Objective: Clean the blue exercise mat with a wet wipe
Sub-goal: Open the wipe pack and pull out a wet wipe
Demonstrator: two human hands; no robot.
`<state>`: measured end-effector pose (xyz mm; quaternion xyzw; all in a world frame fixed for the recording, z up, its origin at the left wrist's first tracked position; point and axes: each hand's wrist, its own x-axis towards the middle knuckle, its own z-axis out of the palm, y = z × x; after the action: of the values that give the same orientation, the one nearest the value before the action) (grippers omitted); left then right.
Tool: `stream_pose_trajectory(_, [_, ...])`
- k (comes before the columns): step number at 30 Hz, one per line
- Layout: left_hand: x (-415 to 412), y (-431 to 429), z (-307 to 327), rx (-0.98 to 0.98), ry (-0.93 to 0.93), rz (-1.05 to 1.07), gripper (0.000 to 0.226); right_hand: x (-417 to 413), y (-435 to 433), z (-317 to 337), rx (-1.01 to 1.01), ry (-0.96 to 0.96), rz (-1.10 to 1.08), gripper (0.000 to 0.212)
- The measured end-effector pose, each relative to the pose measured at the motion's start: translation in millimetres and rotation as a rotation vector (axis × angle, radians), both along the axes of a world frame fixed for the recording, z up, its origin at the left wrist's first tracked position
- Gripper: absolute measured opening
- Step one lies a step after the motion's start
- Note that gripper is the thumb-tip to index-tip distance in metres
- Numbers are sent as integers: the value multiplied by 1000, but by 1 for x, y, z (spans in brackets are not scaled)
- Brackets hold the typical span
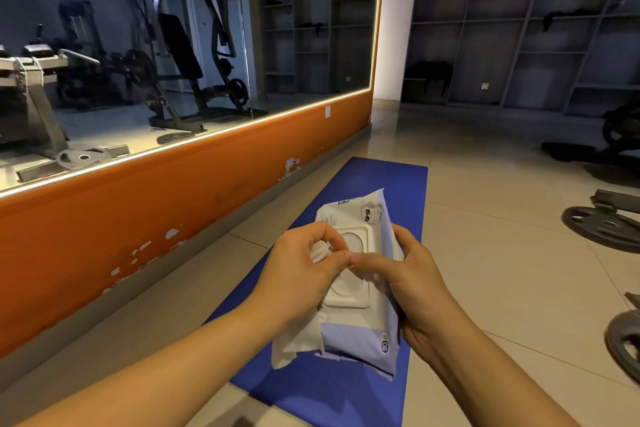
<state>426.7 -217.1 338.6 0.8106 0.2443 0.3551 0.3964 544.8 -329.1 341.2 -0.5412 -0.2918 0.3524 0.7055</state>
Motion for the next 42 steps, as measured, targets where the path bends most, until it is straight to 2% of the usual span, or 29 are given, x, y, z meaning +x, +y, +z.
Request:
stream_pose_trajectory(5, [-1, 1, 0, -61, -3, 126, 37, 4, 0, 0, 24, -21, -37, 44])
stream_pose_trajectory(10, [5, 2, -1, -258, 18, 139, 27, 7, 6, -10, -61, -225, -166, 32])
stream_pose_trajectory(14, [-3, 16, 4, -350, 26, 225, 30, 17, 3, -9, -56, -162, -276, 22])
stream_pose_trajectory(17, [-7, 27, 1, -523, 88, 101, 41, 28, 0, -10, -50, -70, -312, 21])
stream_pose_trajectory(20, [-8, 27, 2, -611, -34, -61, 35, 34, -1, -13, -52, -5, -315, 12])
stream_pose_trajectory(22, [-8, 24, 5, -561, -25, -127, 31, 34, 0, -11, -55, 38, -284, 12])
stream_pose_trajectory(24, [-7, 20, 4, -454, 76, -109, 21, 30, 2, -10, -45, 102, -243, 17])
stream_pose_trajectory(25, [-5, 18, 2, -430, 126, -71, 25, 28, 3, -9, -33, 151, -213, 20])
stream_pose_trajectory(28, [-2, 17, -5, -476, 224, 42, 57, 23, 3, -6, -30, 298, -94, 34])
stream_pose_trajectory(31, [-4, 20, -6, -516, 300, 59, 66, 21, 0, -6, -54, 172, -11, 31])
stream_pose_trajectory(34, [-8, 19, -7, -553, 341, 0, 75, 22, 0, -9, -106, 49, -57, 29])
stream_pose_trajectory(38, [-15, 15, -11, -550, 310, -25, 45, 17, 6, -12, -118, -20, -57, 29])
stream_pose_trajectory(42, [-36, 21, -11, -566, 282, 22, 43, 4, 20, -16, -144, -27, -1, 30])
